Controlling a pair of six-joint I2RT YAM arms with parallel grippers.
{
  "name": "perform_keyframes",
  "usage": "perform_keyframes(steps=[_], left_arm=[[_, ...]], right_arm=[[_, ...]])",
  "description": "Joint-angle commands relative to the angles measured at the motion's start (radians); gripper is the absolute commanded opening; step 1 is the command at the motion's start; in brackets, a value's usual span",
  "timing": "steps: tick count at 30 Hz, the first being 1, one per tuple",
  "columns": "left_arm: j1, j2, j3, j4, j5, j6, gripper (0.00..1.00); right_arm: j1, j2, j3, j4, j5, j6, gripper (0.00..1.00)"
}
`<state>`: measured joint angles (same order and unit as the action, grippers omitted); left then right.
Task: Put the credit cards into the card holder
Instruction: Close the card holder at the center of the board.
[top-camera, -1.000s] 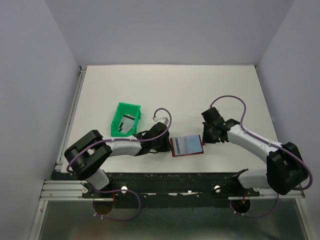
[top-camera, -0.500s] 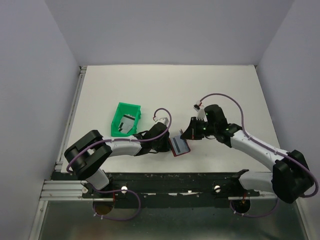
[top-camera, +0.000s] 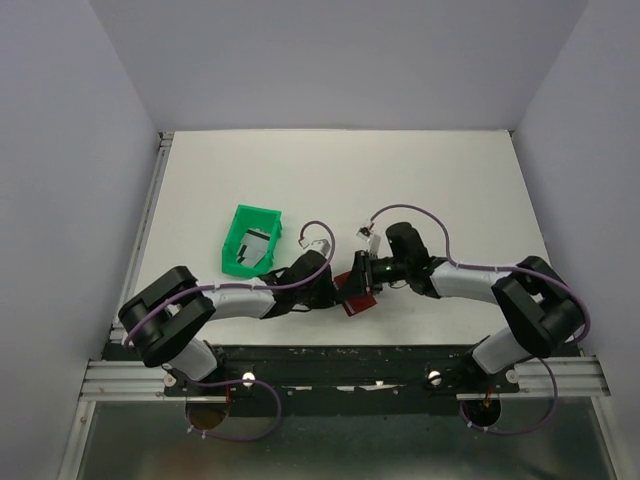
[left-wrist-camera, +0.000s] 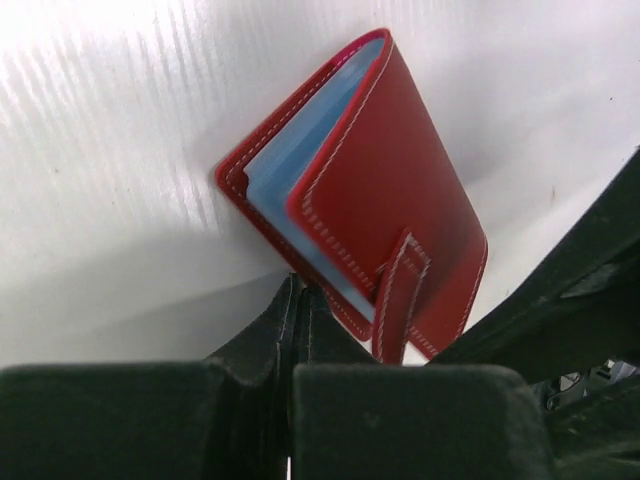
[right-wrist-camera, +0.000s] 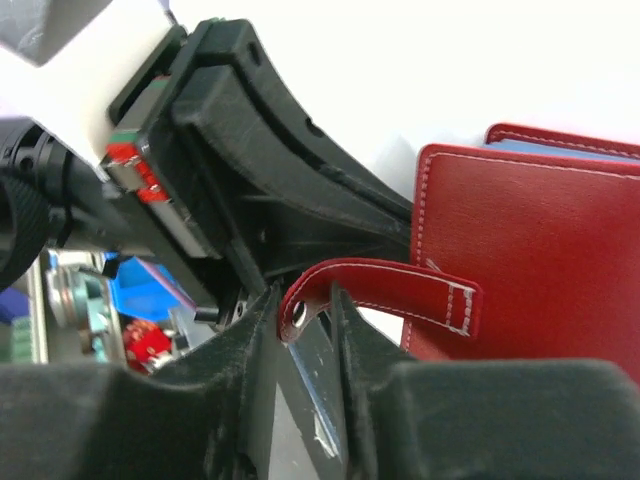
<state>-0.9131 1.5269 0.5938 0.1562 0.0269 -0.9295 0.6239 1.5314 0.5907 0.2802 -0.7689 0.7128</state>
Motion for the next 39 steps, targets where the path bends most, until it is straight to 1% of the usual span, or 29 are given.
perform_keyframes(steps=[1, 3, 5, 6, 9, 12, 14, 15, 16, 19, 25, 27, 29, 32, 33, 39], left_arm=[[-0.006, -0.020, -0.074, -0.103, -0.018, -0.020, 0.00], [-0.006, -0.037, -0.092, -0.104, -0.018, -0.032, 0.00], [-0.006, -0.056, -0.109, -0.112, -0.044, -0.041, 0.00], [-0.007, -0.072, -0.118, -0.118, -0.048, -0.045, 0.00], [-0.009, -0.109, -0.138, -0.133, -0.062, -0.058, 0.00], [-0.009, -0.142, -0.149, -0.155, -0.081, -0.063, 0.00], [-0.010, -0.158, -0.149, -0.182, -0.093, -0.063, 0.00], [-0.010, -0.171, -0.146, -0.196, -0.099, -0.063, 0.00], [-0.013, -0.181, -0.143, -0.208, -0.111, -0.060, 0.00], [-0.021, -0.237, -0.123, -0.268, -0.156, -0.052, 0.00], [-0.026, -0.404, -0.092, -0.375, -0.254, -0.025, 0.00], [-0.026, -0.438, -0.066, -0.411, -0.272, -0.003, 0.00], [-0.024, -0.456, -0.036, -0.431, -0.288, 0.023, 0.00], [-0.024, -0.441, 0.023, -0.431, -0.288, 0.063, 0.00], [-0.024, -0.427, 0.043, -0.425, -0.286, 0.072, 0.00], [-0.024, -0.254, 0.133, -0.317, -0.208, 0.115, 0.00]], right_arm=[[0.011, -0.045, -0.005, 0.084, -0.030, 0.019, 0.45], [0.013, -0.095, 0.010, 0.012, 0.008, -0.016, 0.51], [0.011, -0.155, 0.024, -0.074, 0.061, -0.065, 0.53], [0.013, -0.192, 0.037, -0.144, 0.115, -0.099, 0.53], [0.013, -0.293, 0.047, -0.278, 0.297, -0.156, 0.53], [0.013, -0.381, 0.043, -0.395, 0.486, -0.167, 0.56], [0.011, -0.399, 0.043, -0.458, 0.630, -0.158, 0.58], [0.010, -0.393, 0.047, -0.501, 0.696, -0.153, 0.58], [0.008, -0.380, 0.055, -0.521, 0.727, -0.154, 0.57], [0.007, -0.300, 0.067, -0.501, 0.680, -0.185, 0.57], [0.007, -0.153, 0.064, -0.362, 0.537, -0.196, 0.59], [0.007, -0.111, 0.075, -0.358, 0.516, -0.202, 0.59], [0.007, -0.068, 0.080, -0.363, 0.514, -0.202, 0.56], [0.008, -0.019, 0.089, -0.387, 0.528, -0.213, 0.50], [0.008, -0.002, 0.090, -0.395, 0.530, -0.216, 0.50], [0.008, 0.042, 0.060, -0.328, 0.479, -0.199, 0.52]])
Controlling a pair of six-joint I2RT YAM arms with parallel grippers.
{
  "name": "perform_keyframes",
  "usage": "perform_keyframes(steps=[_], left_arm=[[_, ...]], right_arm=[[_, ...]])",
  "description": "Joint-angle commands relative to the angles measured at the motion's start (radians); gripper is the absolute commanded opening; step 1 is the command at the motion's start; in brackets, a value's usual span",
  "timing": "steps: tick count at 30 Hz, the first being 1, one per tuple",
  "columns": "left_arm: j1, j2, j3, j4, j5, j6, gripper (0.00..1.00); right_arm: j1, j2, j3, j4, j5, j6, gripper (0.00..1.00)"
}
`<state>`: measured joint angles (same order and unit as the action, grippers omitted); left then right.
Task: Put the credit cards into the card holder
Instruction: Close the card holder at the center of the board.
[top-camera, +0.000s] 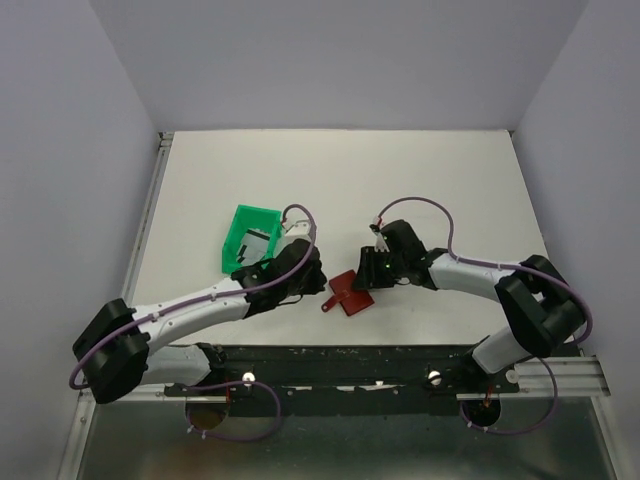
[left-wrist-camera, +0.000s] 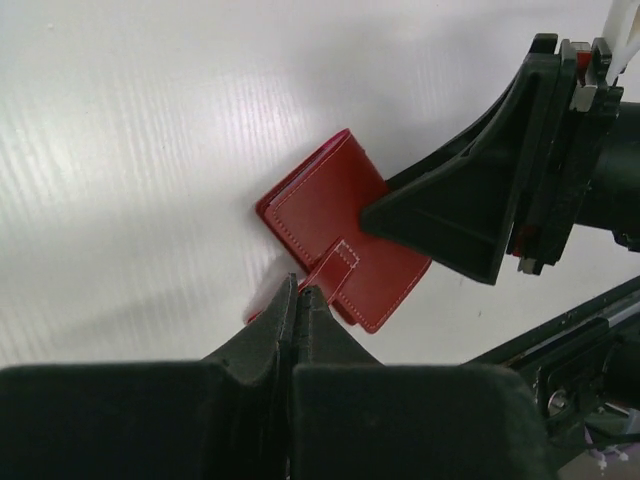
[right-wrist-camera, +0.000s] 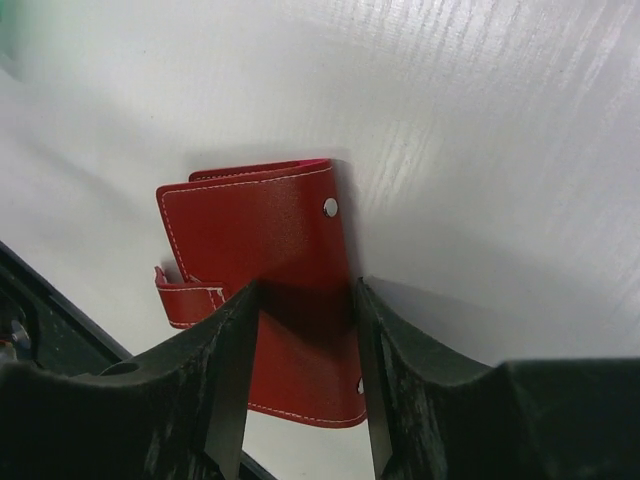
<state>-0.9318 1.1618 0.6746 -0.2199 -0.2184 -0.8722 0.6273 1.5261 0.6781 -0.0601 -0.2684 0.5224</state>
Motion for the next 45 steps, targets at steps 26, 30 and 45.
perform_keyframes(steps=[26, 30, 45], left_arm=[[-0.009, 0.424, -0.046, 0.264, 0.192, -0.028, 0.00], [-0.009, 0.400, -0.053, 0.243, 0.162, -0.034, 0.00], [-0.007, 0.124, -0.105, 0.100, -0.012, -0.036, 0.00]], right_arm=[[0.005, 0.094, -0.083, 0.146, -0.207, 0.019, 0.19], [0.005, -0.024, -0.101, 0.091, -0.132, 0.039, 0.00], [0.138, -0.086, 0.445, -0.940, 0.881, -0.055, 0.00]])
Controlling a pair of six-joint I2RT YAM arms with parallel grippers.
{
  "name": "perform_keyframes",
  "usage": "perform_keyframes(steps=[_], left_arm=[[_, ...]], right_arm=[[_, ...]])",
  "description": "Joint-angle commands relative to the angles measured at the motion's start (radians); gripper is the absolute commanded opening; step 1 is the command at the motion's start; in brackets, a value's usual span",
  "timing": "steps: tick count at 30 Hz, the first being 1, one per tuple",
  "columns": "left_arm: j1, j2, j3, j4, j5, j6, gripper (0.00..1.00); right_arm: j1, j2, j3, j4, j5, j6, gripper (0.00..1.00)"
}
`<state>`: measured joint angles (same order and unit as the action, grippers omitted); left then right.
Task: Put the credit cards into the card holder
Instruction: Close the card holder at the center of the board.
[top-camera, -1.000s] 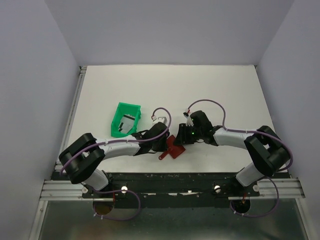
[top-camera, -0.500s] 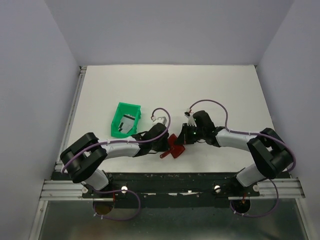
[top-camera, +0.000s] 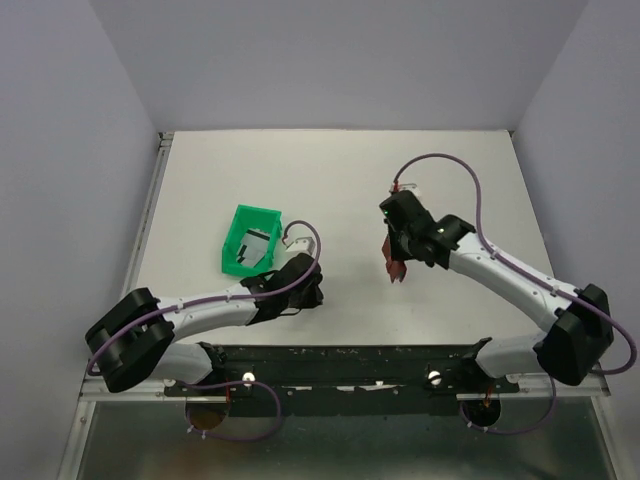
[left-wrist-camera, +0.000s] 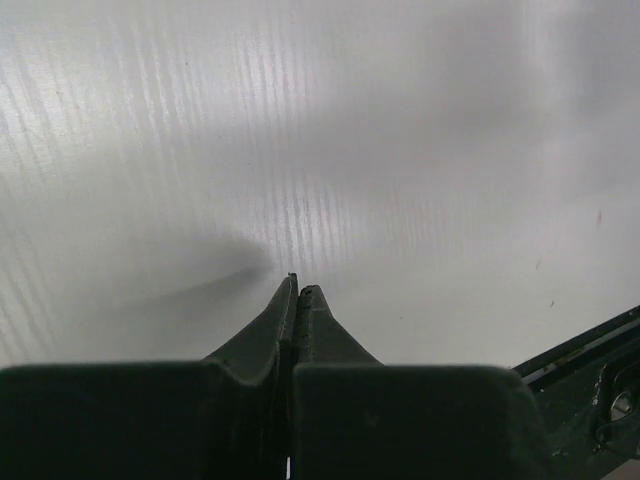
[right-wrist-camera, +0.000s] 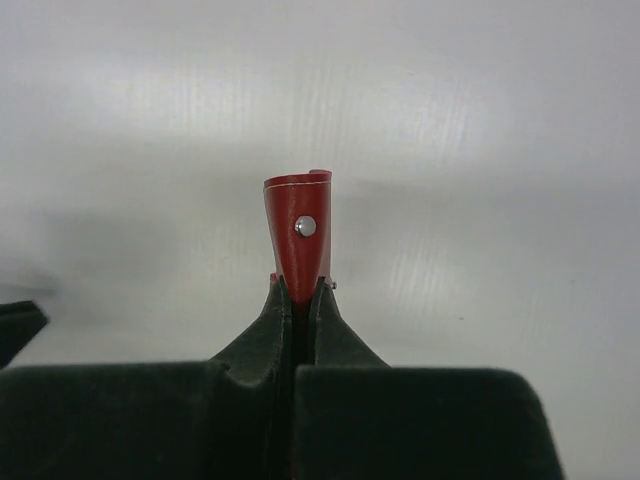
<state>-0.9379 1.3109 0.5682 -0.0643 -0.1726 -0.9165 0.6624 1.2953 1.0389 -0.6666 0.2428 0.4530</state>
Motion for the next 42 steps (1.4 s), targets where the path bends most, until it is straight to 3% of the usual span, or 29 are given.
perform_keyframes(steps=[1, 6, 11, 12, 15, 19, 23, 25, 30, 34, 39, 42], left_arm=[[-0.001, -0.029, -0.002, -0.057, -0.057, 0.002, 0.00], [-0.001, -0.059, -0.042, -0.054, -0.061, -0.025, 0.00], [-0.002, -0.110, -0.083, -0.072, -0.073, -0.042, 0.00], [-0.001, -0.119, -0.090, -0.075, -0.076, -0.044, 0.00], [-0.001, -0.144, -0.102, -0.084, -0.082, -0.048, 0.00], [-0.001, -0.145, -0.110, -0.097, -0.084, -0.056, 0.00], [-0.001, -0.150, -0.116, -0.095, -0.085, -0.065, 0.00], [-0.001, -0.151, -0.113, -0.095, -0.085, -0.062, 0.00], [-0.002, -0.139, -0.070, -0.075, -0.079, -0.015, 0.00], [-0.004, -0.150, -0.025, 0.013, -0.039, 0.048, 0.00], [-0.006, -0.052, 0.077, 0.138, 0.068, 0.134, 0.00], [-0.013, 0.042, 0.136, 0.230, 0.163, 0.162, 0.00]], right_arm=[[0.126, 0.191, 0.116, -0.373, 0.421, 0.041, 0.00], [0.218, 0.396, 0.214, -0.479, 0.520, 0.116, 0.00], [0.262, 0.378, 0.161, -0.311, 0.371, 0.093, 0.02], [0.267, 0.362, 0.141, -0.266, 0.327, 0.082, 0.08], [0.284, 0.312, 0.087, -0.125, 0.204, 0.069, 0.37], [0.286, 0.230, 0.001, 0.057, -0.005, 0.069, 0.53], [0.287, 0.096, -0.123, 0.267, -0.141, 0.073, 0.54], [0.286, 0.010, -0.174, 0.306, -0.122, 0.093, 0.56], [0.247, -0.073, -0.198, 0.138, 0.117, 0.170, 0.55], [0.221, -0.071, -0.207, 0.010, 0.202, 0.229, 0.55], [0.146, -0.168, -0.321, 0.024, 0.196, 0.354, 0.54], [0.070, -0.229, -0.373, 0.039, 0.159, 0.371, 0.47]])
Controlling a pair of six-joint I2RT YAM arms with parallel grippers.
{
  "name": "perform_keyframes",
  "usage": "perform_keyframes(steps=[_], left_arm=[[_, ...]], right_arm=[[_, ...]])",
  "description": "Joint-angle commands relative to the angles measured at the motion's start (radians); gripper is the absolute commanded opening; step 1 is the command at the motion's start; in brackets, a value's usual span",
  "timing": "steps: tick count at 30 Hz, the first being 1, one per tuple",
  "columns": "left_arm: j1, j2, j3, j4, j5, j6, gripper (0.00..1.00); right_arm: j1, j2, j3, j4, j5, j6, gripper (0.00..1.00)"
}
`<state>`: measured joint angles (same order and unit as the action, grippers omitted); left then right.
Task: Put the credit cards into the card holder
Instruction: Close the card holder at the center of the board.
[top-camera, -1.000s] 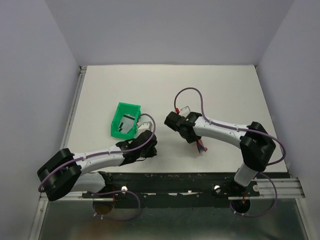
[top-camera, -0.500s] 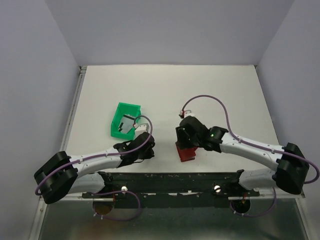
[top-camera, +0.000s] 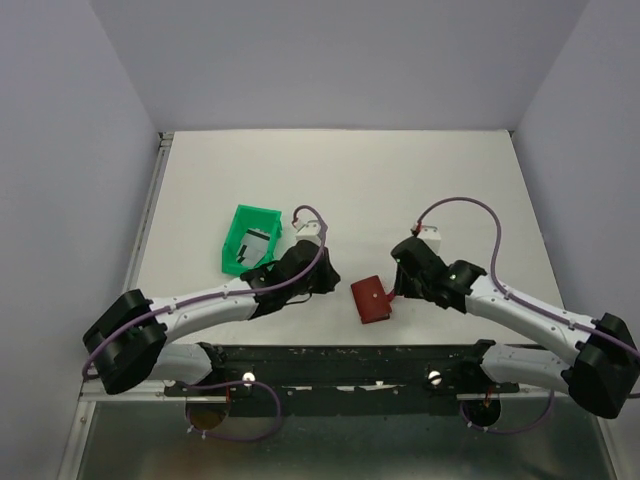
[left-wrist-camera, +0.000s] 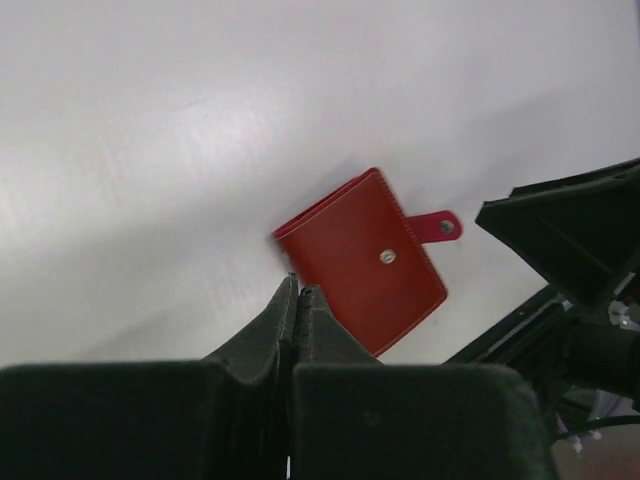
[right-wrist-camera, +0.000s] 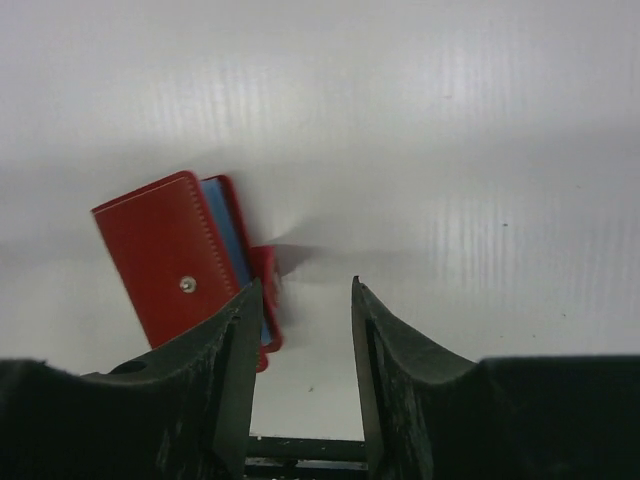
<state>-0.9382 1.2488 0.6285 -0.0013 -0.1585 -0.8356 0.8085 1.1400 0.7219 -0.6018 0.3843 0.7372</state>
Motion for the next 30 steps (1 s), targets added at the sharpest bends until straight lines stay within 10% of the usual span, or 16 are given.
perform_keyframes(steps=[1, 8, 30], left_arm=[[-0.016, 0.135, 0.089, 0.194, 0.186, 0.087, 0.00], [-0.028, 0.329, 0.208, 0.195, 0.255, 0.084, 0.00], [-0.070, 0.433, 0.143, 0.218, 0.289, 0.012, 0.00]], right_arm=[[-0.095, -0.083, -0.062, -0.026, 0.010, 0.082, 0.42], [-0.160, -0.105, -0.087, -0.016, -0.051, 0.087, 0.11], [-0.213, 0.078, -0.116, 0.263, -0.416, -0.033, 0.17]])
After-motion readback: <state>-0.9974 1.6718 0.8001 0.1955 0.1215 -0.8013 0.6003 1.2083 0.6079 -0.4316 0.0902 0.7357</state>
